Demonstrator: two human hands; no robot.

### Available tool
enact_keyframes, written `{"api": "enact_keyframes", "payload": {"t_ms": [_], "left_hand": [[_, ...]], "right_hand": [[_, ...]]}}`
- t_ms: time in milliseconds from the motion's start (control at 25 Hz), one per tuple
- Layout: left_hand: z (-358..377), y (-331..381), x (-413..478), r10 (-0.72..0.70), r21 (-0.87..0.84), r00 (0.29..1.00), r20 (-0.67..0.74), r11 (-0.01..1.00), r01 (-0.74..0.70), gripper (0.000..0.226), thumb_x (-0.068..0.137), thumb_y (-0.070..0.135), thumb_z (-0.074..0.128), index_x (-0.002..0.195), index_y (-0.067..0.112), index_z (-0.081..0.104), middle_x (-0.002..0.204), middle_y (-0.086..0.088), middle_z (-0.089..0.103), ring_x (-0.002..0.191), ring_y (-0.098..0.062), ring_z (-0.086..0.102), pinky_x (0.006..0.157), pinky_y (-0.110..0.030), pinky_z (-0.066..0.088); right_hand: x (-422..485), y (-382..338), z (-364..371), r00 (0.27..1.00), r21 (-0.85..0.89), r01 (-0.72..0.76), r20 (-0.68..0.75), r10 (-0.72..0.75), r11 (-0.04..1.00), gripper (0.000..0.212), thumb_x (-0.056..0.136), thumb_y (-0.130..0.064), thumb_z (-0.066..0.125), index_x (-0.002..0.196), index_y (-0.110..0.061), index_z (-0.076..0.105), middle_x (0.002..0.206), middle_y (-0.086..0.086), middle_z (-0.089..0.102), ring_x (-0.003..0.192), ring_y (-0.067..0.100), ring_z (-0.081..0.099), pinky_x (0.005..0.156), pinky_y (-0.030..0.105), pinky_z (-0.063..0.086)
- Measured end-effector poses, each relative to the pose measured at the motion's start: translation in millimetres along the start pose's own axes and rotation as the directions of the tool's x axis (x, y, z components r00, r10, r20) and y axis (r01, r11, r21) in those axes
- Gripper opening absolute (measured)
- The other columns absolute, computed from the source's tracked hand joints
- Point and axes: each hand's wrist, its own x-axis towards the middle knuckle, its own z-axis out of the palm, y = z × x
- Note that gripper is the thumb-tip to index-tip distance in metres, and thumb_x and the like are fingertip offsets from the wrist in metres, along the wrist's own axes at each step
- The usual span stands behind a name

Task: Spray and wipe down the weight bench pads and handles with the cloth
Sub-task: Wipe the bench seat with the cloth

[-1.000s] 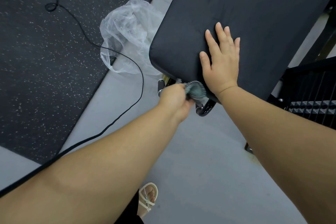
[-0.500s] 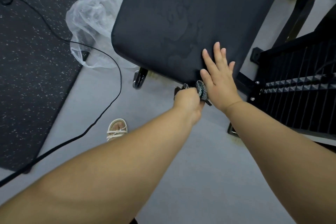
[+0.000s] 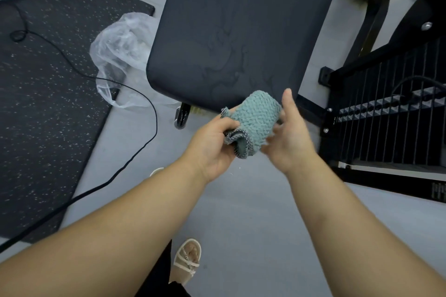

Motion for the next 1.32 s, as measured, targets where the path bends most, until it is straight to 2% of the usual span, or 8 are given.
{"api": "enact_keyframes", "payload": {"t_ms": [80,200,320,440,600,720,1200,1320], "left_hand": [[4.0,4.0,-3.9,-0.005,0.071,1.000,-0.010,0.997,0.006,0.035,0.093,0.000,0.035,0.116,0.010,0.060,0.107,-0.010,0.069,0.094,-0.021,0.065,0.083,-0.032,0.053],[0.1,6.8,1.1,0.150,0.498,0.983,-0.102,0.863,-0.080,0.026,0.093,0.010,0.051,0.117,0.012,0.058,0.119,-0.009,0.062,0.102,-0.020,0.061,0.090,-0.035,0.051],[-21.0,32.3,8.5,0.577,0.831,0.802,-0.155,0.515,-0.210,0.023,0.088,0.022,0.059,0.111,0.019,0.060,0.116,-0.002,0.055,0.104,-0.021,0.056,0.099,-0.041,0.045],[-41.0,75.6,20.9,0.784,0.985,0.613,-0.097,0.164,-0.054,0.043,0.091,0.021,0.052,0.132,0.013,0.047,0.136,-0.008,0.038,0.128,-0.027,0.034,0.111,-0.033,0.024],[-44.1,121.8,50.6,0.634,0.963,0.725,-0.269,0.204,0.178,0.055,0.096,0.036,0.039,0.146,0.015,0.024,0.148,-0.011,0.027,0.135,-0.031,0.026,0.108,-0.039,0.024],[-62.1,153.7,64.6,0.552,0.974,0.807,-0.208,0.043,0.221,0.040,0.094,0.039,0.042,0.130,0.022,0.048,0.130,-0.014,0.048,0.116,-0.035,0.049,0.099,-0.042,0.040],[-78.7,191.8,62.6,0.266,0.872,0.935,-0.235,0.483,0.082,0.027,0.094,0.015,0.055,0.118,0.025,0.064,0.102,0.003,0.067,0.091,-0.019,0.064,0.077,-0.029,0.053],[-69.4,191.9,64.3,0.275,0.860,0.915,-0.297,0.494,0.131,0.032,0.094,0.011,0.054,0.124,0.021,0.061,0.111,-0.001,0.064,0.094,-0.021,0.061,0.078,-0.033,0.051]], "right_hand": [[-9.3,9.2,10.9,0.984,0.158,-0.086,0.170,0.059,0.984,0.064,0.079,-0.054,0.055,0.120,-0.005,0.058,0.114,0.013,0.066,0.102,0.025,0.065,0.089,0.041,0.052],[-3.8,18.2,23.9,0.986,0.189,0.133,-0.124,-0.111,0.973,0.026,0.091,-0.016,0.057,0.113,-0.002,0.058,0.108,0.016,0.067,0.094,0.027,0.066,0.086,0.043,0.054],[9.3,6.5,19.3,0.787,-0.279,0.360,-0.421,-0.450,0.890,0.006,0.092,-0.016,0.058,0.096,-0.020,0.058,0.094,-0.004,0.062,0.089,0.013,0.062,0.090,0.040,0.052],[34.6,-10.2,15.1,0.562,-0.738,0.406,-0.264,-0.784,0.539,0.034,0.091,-0.014,0.057,0.125,-0.014,0.054,0.116,0.003,0.050,0.105,0.014,0.049,0.095,0.009,0.034],[87.7,9.2,37.0,0.516,-0.950,0.116,-0.192,-0.835,0.291,0.058,0.091,-0.035,0.053,0.143,-0.014,0.037,0.138,0.010,0.039,0.115,0.031,0.040,0.099,0.033,0.030],[104.6,28.5,46.7,0.434,-0.974,0.078,-0.160,-0.887,0.214,0.056,0.091,-0.038,0.045,0.140,-0.011,0.042,0.126,0.015,0.049,0.101,0.035,0.049,0.091,0.048,0.039],[123.4,55.9,105.0,0.141,-0.727,0.337,0.667,-0.731,-0.598,0.049,0.075,-0.012,0.054,0.122,-0.025,0.062,0.106,0.001,0.058,0.089,0.026,0.040,0.075,0.039,0.030],[127.7,21.4,9.1,0.133,-0.869,0.137,0.492,-0.860,-0.475,0.045,0.078,-0.011,0.058,0.121,-0.024,0.060,0.107,0.001,0.048,0.091,0.030,0.045,0.073,0.039,0.035]]}}
